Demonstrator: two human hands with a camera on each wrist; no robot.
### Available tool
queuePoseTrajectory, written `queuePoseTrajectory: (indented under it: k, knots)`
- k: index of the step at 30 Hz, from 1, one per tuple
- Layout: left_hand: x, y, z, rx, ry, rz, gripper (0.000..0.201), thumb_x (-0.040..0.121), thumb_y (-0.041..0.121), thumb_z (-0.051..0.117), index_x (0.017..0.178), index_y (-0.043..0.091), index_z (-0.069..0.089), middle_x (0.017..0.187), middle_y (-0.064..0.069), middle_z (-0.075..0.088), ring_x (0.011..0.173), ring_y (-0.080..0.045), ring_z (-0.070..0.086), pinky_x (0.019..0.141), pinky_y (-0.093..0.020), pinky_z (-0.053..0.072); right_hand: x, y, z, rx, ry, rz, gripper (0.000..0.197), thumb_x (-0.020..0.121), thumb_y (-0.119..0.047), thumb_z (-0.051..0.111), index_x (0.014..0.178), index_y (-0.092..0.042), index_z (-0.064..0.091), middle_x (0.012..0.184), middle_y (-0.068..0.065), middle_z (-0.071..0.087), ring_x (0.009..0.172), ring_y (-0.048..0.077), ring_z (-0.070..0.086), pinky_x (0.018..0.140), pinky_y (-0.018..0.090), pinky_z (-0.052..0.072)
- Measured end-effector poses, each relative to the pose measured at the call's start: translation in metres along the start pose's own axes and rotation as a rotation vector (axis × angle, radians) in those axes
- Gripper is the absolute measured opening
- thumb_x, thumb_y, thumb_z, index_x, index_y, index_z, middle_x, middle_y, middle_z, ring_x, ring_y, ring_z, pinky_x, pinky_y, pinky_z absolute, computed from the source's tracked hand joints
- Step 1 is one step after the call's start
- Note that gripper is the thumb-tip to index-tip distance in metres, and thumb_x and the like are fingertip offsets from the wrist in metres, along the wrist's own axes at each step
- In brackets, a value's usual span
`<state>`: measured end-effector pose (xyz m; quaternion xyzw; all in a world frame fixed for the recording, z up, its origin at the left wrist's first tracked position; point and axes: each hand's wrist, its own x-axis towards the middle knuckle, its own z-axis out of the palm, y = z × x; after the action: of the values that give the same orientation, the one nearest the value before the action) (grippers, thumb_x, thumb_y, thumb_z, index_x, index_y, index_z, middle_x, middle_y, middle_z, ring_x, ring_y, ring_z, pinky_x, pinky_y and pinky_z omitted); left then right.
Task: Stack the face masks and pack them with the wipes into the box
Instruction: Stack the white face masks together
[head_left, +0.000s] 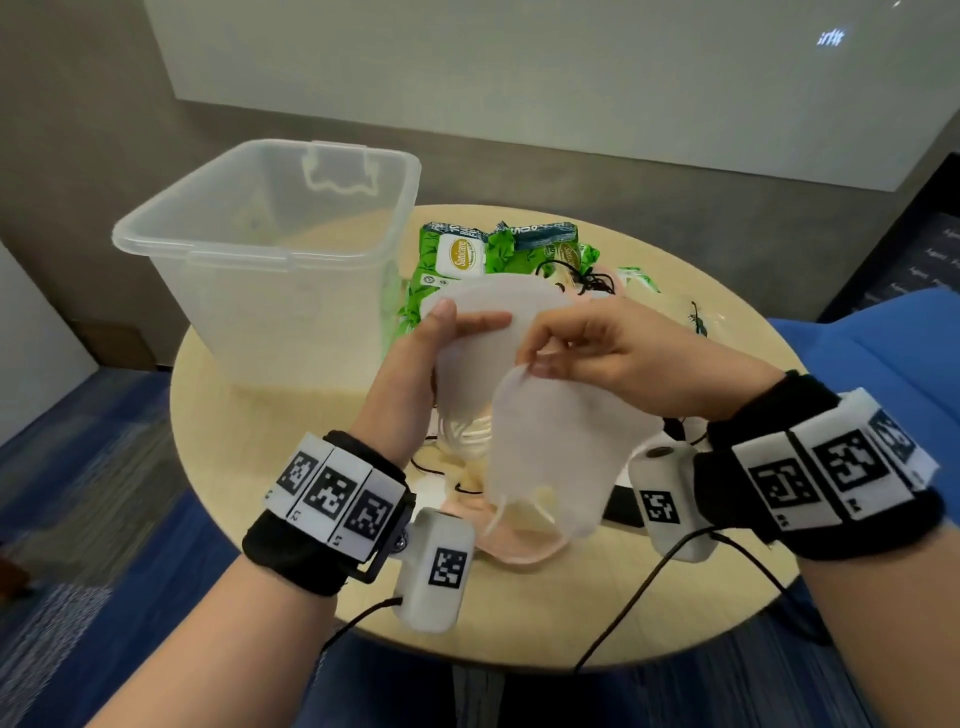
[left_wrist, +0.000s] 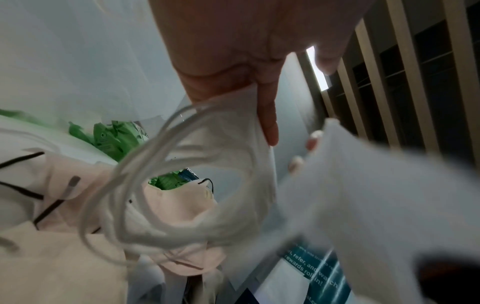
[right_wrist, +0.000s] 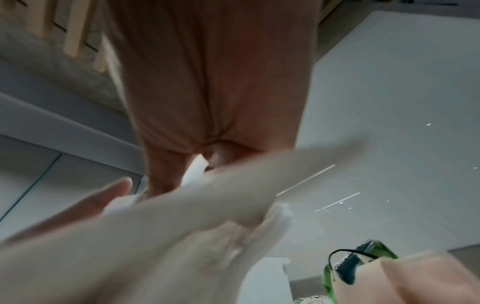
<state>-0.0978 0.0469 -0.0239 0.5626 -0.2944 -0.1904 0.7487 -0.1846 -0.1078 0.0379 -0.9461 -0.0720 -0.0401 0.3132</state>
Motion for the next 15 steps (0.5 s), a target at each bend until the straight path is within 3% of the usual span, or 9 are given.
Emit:
queuePoseTrajectory:
  k: [3, 5, 8, 11, 13, 15]
  knots:
    - [-0.007, 0.002, 0.007, 0.003, -0.096, 0.053, 0.028, 0.082, 0.036, 0.048, 0.083, 0.024, 0.074, 0.076, 0.010, 0.072, 0.072, -0.002, 0.065, 0.062, -0.013, 0.048, 0.013, -0.002, 0.004, 0.023, 0.189, -0.070, 0.005, 0.084, -0.020, 0.065, 0.082, -0.025, 0.066, 0.061, -0.006, 0.053, 0.063, 0.011, 0.046, 0.066, 0.030, 0.039]
    - [-0.011, 0.002, 0.009, 0.006, -0.122, 0.093, 0.017, 0.080, 0.015, 0.060, 0.095, 0.018, 0.067, 0.077, 0.009, 0.071, 0.073, -0.002, 0.065, 0.064, -0.014, 0.050, 0.018, -0.003, 0.006, 0.036, 0.277, -0.107, 0.004, 0.081, -0.020, 0.065, 0.084, -0.018, 0.068, 0.062, -0.002, 0.053, 0.062, 0.007, 0.043, 0.063, 0.025, 0.036]
    - [-0.010, -0.004, 0.006, 0.092, -0.141, 0.151, 0.051, 0.078, 0.005, 0.065, 0.123, 0.020, 0.050, 0.111, 0.005, 0.066, 0.098, -0.007, 0.063, 0.081, -0.024, 0.053, 0.020, -0.001, 0.009, 0.057, 0.332, -0.131, 0.011, 0.078, -0.019, 0.069, 0.086, -0.020, 0.063, 0.064, -0.007, 0.052, 0.063, 0.005, 0.044, 0.062, 0.021, 0.037]
    - [-0.008, -0.007, 0.002, 0.181, -0.158, 0.211, 0.073, 0.084, 0.014, 0.059, 0.137, 0.045, 0.020, 0.150, 0.001, 0.031, 0.131, -0.015, 0.043, 0.101, -0.039, 0.045, 0.020, 0.001, 0.010, 0.057, 0.361, -0.150, 0.031, 0.073, -0.019, 0.074, 0.082, -0.030, 0.046, 0.064, -0.010, 0.051, 0.062, 0.006, 0.044, 0.061, 0.023, 0.040]
    - [-0.008, -0.007, 0.002, 0.220, -0.189, 0.271, 0.080, 0.086, 0.019, 0.058, 0.135, 0.057, 0.007, 0.157, 0.003, 0.013, 0.140, -0.020, 0.028, 0.107, -0.046, 0.039, 0.022, 0.001, 0.011, 0.077, 0.390, -0.165, 0.037, 0.070, -0.022, 0.075, 0.080, -0.033, 0.041, 0.065, -0.009, 0.051, 0.060, 0.005, 0.045, 0.059, 0.027, 0.041]
    - [-0.009, -0.006, 0.003, 0.202, -0.212, 0.297, 0.081, 0.088, 0.015, 0.055, 0.133, 0.060, 0.005, 0.158, 0.002, 0.012, 0.140, -0.018, 0.029, 0.106, -0.045, 0.040, 0.025, 0.001, 0.012, 0.095, 0.434, -0.175, 0.040, 0.068, -0.021, 0.077, 0.082, -0.031, 0.040, 0.066, -0.008, 0.051, 0.056, 0.002, 0.046, 0.056, 0.018, 0.038]
